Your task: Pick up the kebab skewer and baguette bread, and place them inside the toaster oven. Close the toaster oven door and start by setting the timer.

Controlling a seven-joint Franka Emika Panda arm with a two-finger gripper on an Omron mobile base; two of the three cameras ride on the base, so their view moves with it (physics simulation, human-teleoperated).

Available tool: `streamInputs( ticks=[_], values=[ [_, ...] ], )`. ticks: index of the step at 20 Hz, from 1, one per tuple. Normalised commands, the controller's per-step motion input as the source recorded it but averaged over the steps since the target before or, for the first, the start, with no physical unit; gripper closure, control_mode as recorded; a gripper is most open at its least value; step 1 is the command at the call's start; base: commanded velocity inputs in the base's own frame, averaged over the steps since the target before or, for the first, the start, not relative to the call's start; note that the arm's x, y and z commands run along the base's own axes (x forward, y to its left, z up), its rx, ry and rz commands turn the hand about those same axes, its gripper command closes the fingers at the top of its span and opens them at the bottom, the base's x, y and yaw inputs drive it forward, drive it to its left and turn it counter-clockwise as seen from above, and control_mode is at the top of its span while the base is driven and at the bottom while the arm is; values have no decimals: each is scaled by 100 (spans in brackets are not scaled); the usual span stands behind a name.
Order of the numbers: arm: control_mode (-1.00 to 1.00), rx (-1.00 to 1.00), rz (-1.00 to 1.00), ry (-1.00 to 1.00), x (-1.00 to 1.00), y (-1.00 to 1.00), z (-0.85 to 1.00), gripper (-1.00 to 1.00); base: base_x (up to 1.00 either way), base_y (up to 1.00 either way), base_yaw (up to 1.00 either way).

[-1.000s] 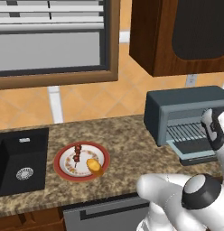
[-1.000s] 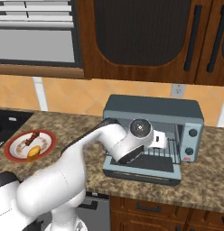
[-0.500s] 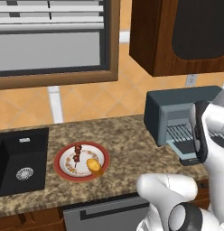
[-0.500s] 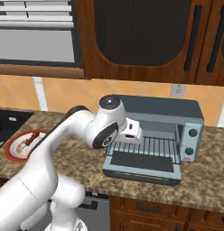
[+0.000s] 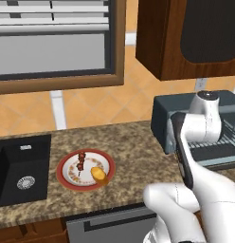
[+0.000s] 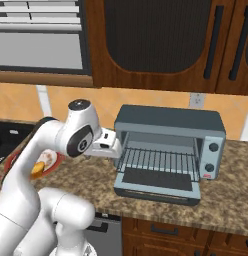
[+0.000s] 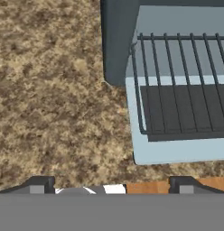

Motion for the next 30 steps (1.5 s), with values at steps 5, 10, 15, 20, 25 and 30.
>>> streamInputs(
  ticks=[5,10,15,20,25,30],
  values=[
    [-100,0,0,17,0,98,-2,-100,0,0,0],
    [-100,0,0,14,5,79,-2,-100,0,0,0],
    [-100,0,0,11,16,66,-6,-100,0,0,0],
    [-100,0,0,14,19,70,-14,-100,0,0,0],
    [-100,0,0,7,29,79,-35,-100,0,0,0],
    [-100,0,0,10,51,89,-26,-100,0,0,0]
  ],
)
